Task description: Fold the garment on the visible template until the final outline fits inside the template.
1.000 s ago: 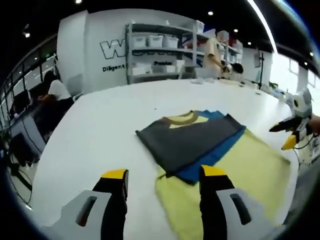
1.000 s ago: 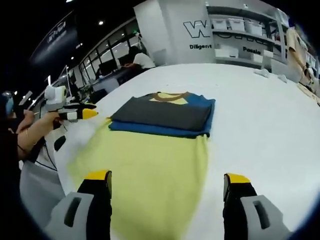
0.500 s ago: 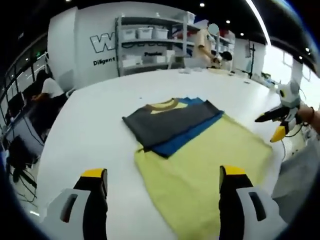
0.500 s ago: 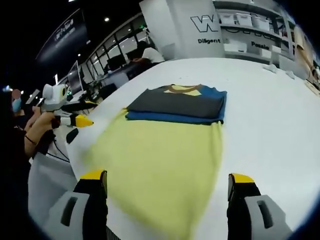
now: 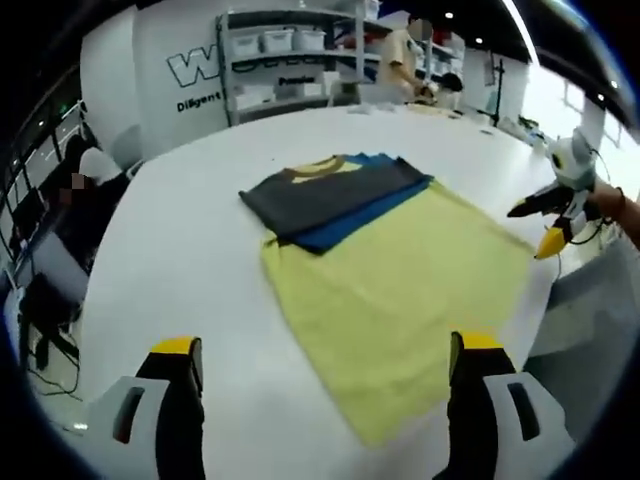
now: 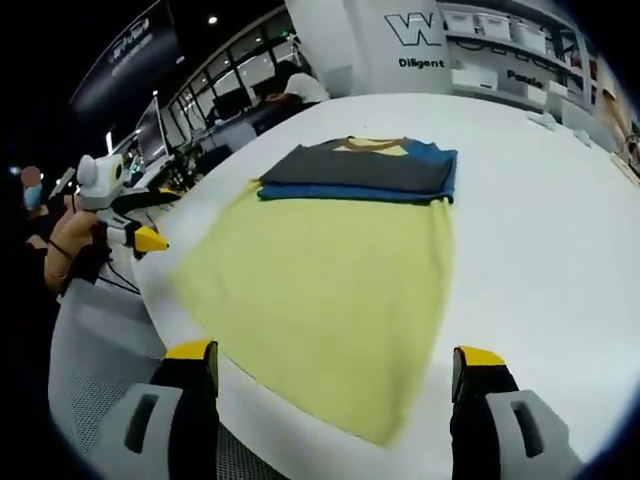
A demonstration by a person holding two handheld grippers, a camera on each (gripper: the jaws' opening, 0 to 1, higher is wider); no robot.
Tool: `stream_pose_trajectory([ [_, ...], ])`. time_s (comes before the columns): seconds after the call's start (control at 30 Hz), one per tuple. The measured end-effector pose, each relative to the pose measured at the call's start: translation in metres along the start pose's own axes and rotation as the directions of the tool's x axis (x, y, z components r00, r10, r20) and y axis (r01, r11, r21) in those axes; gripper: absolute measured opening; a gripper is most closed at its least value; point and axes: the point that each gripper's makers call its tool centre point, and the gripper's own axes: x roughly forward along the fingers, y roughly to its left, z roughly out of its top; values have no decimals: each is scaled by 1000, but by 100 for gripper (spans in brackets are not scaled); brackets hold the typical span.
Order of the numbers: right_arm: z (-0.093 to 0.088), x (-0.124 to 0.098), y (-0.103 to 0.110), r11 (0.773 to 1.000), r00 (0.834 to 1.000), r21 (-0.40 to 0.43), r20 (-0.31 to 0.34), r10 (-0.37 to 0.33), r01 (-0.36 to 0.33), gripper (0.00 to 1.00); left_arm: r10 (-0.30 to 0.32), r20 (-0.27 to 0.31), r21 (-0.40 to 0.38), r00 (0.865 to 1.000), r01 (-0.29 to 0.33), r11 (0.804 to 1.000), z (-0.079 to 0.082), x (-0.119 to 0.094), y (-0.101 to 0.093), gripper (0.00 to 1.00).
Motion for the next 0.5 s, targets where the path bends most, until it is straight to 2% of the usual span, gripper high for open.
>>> stream_pose_trajectory([
  [0.17,-10,0,-4,1000,1000,0,-20,-20,20,87,32,-75,-17,997,-34,999,-25,1,5,91],
  [0.27,-12,-2,-10,998,998,18,-12,-59,59,83,28,-67,-35,997,-31,999,-29,-2,6,87],
  [0.37,-15,-3,-16,997,998,32,-14,-68,68,75,17,-105,-52,994,-22,998,-42,-3,3,81],
  [0.5,-20,-5,-20,995,996,23,-14,-93,93,71,-1,-134,-71,991,-9,997,-54,-5,-3,72],
])
